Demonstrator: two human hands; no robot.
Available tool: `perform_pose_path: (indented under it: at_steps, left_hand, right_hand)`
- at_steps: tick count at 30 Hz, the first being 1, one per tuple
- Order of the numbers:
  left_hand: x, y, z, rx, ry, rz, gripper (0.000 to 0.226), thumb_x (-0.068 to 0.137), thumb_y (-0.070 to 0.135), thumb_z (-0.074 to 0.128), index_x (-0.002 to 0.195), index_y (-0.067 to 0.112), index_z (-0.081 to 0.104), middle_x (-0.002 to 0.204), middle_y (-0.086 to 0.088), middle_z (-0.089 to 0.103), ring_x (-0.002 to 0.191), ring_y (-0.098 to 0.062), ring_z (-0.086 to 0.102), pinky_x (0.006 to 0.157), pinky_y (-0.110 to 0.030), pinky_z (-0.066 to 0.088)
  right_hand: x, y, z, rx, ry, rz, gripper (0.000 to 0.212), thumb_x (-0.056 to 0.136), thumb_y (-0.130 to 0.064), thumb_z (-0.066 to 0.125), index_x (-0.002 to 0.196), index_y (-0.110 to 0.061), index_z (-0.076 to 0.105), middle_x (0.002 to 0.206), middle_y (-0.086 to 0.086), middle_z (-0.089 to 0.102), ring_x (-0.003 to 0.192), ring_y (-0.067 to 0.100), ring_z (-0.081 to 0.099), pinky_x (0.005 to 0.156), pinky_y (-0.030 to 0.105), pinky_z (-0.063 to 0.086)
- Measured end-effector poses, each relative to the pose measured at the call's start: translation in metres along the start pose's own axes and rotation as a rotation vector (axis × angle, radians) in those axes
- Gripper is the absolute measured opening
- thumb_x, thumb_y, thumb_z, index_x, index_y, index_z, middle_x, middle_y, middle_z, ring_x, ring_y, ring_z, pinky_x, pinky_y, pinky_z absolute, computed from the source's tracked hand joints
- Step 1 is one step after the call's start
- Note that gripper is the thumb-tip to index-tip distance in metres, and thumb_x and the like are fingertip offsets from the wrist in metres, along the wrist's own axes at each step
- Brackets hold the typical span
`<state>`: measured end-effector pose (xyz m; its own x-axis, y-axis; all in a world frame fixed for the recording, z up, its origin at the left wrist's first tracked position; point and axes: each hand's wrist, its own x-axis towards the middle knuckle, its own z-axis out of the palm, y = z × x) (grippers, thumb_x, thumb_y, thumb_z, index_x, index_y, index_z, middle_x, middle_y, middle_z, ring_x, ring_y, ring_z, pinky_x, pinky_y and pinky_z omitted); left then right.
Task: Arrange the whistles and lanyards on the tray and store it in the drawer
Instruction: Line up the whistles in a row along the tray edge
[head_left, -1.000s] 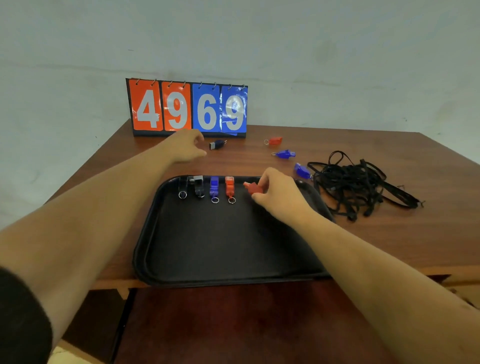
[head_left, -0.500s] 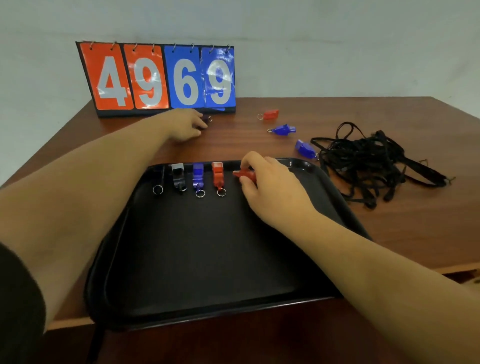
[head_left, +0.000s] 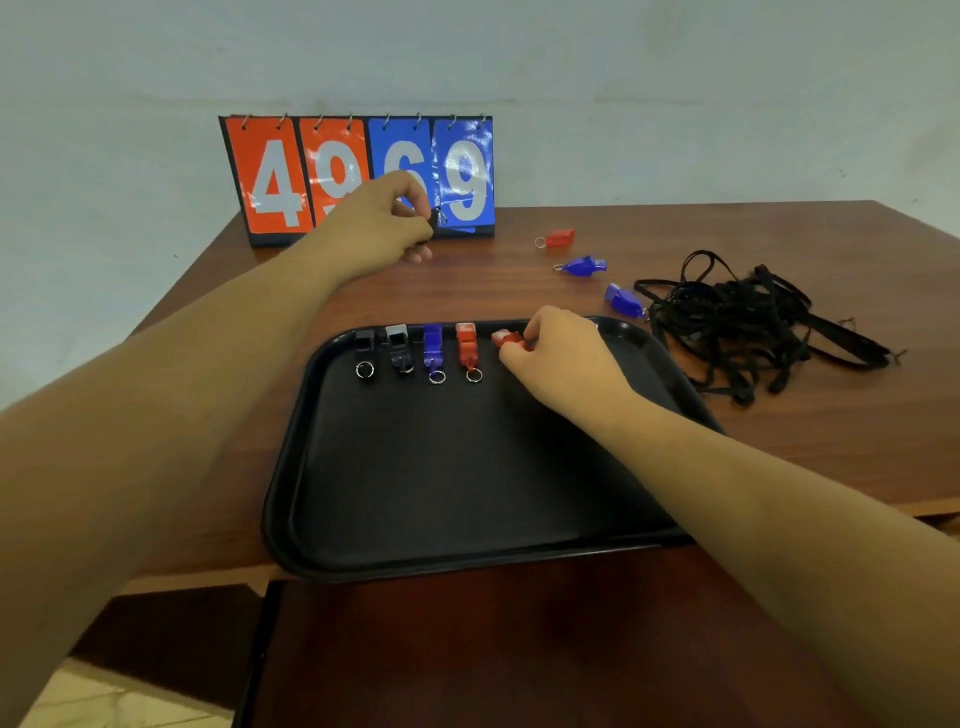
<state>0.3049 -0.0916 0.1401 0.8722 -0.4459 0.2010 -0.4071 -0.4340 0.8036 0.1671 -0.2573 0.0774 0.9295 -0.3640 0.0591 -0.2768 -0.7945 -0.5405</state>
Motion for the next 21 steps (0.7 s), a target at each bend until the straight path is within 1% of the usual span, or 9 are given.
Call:
perform_pose_path:
  at_steps: [2,4,6,7,9,11,15,18,21]
  left_hand:
    - [-0.021,0.004,-0.003,-0.227,0.025,-0.019,0.014,0.095,0.004,0.057,0.095,0.017,0.055,0.099,-0.014,0.064,0.083,-0.021,0.072,0.085,-0.034,0.059]
    - [-0.043,0.004,-0.005,-0.460,0.081,-0.052,0.017,0.095,0.001,0.059,0.106,0.012,0.055,0.100,-0.016,0.063,0.085,-0.024,0.073,0.085,-0.033,0.058]
    - [-0.063,0.003,-0.008,-0.631,0.129,-0.106,0.024,0.095,-0.001,0.059,0.117,0.006,0.053,0.103,-0.017,0.062,0.083,-0.021,0.072,0.082,-0.027,0.056]
    - [-0.072,0.002,-0.008,-0.679,0.133,-0.134,0.024,0.095,-0.001,0.059,0.118,0.001,0.055,0.104,-0.017,0.062,0.081,-0.019,0.071,0.081,-0.025,0.056]
    - [-0.088,0.002,-0.007,-0.709,0.091,-0.167,0.019,0.095,0.002,0.059,0.113,-0.004,0.061,0.099,-0.014,0.062,0.076,-0.013,0.070,0.079,-0.022,0.055]
    - [-0.102,0.004,-0.003,-0.750,0.056,-0.185,0.021,0.095,0.003,0.058,0.114,-0.006,0.062,0.095,-0.010,0.062,0.073,-0.012,0.069,0.075,-0.021,0.055]
    - [-0.117,0.010,0.004,-0.804,0.061,-0.199,0.019,0.097,0.007,0.056,0.114,0.002,0.062,0.090,-0.005,0.065,0.073,-0.013,0.068,0.067,-0.022,0.055]
    - [-0.120,0.011,0.009,-0.744,0.066,-0.212,0.018,0.097,0.013,0.058,0.112,0.006,0.064,0.090,-0.005,0.065,0.077,-0.014,0.067,0.070,-0.024,0.053]
    - [-0.122,0.012,0.014,-0.669,0.083,-0.221,0.016,0.096,0.015,0.058,0.108,0.009,0.067,0.083,0.000,0.065,0.074,-0.012,0.062,0.071,-0.026,0.044]
  right_hand:
    - [0.003,0.001,-0.001,-0.029,-0.011,0.010,0.019,0.095,-0.033,0.062,0.102,-0.015,0.060,0.088,0.001,0.064,0.077,0.014,0.063,0.062,0.027,0.048]
    - [0.004,0.001,0.001,-0.040,-0.015,0.025,0.017,0.095,-0.031,0.062,0.099,-0.015,0.061,0.086,0.002,0.066,0.077,0.015,0.064,0.063,0.028,0.050]
    - [0.007,0.001,0.004,-0.028,-0.007,0.040,0.017,0.094,-0.031,0.062,0.095,-0.014,0.064,0.083,0.003,0.066,0.076,0.017,0.066,0.066,0.031,0.055]
    - [0.009,0.000,0.005,-0.023,-0.002,0.041,0.017,0.092,-0.030,0.063,0.092,-0.014,0.065,0.080,0.004,0.066,0.075,0.018,0.067,0.068,0.034,0.057]
    - [0.011,-0.003,0.008,-0.026,-0.010,0.038,0.017,0.091,-0.030,0.063,0.088,-0.013,0.066,0.076,0.004,0.065,0.073,0.019,0.067,0.068,0.036,0.058]
    - [0.012,-0.004,0.010,-0.037,-0.020,0.034,0.017,0.091,-0.030,0.062,0.087,-0.013,0.064,0.074,0.003,0.063,0.071,0.019,0.066,0.065,0.034,0.056]
    - [0.013,-0.006,0.012,-0.047,0.000,0.032,0.017,0.093,-0.031,0.061,0.091,-0.015,0.062,0.077,0.003,0.066,0.073,0.018,0.067,0.066,0.034,0.055]
    - [0.014,-0.006,0.014,-0.045,-0.014,0.035,0.021,0.093,-0.035,0.062,0.094,-0.014,0.065,0.078,0.003,0.067,0.073,0.018,0.067,0.068,0.033,0.057]
    - [0.014,-0.004,0.015,-0.051,-0.024,0.029,0.029,0.093,-0.041,0.064,0.093,-0.013,0.067,0.078,0.003,0.067,0.073,0.017,0.067,0.069,0.033,0.057]
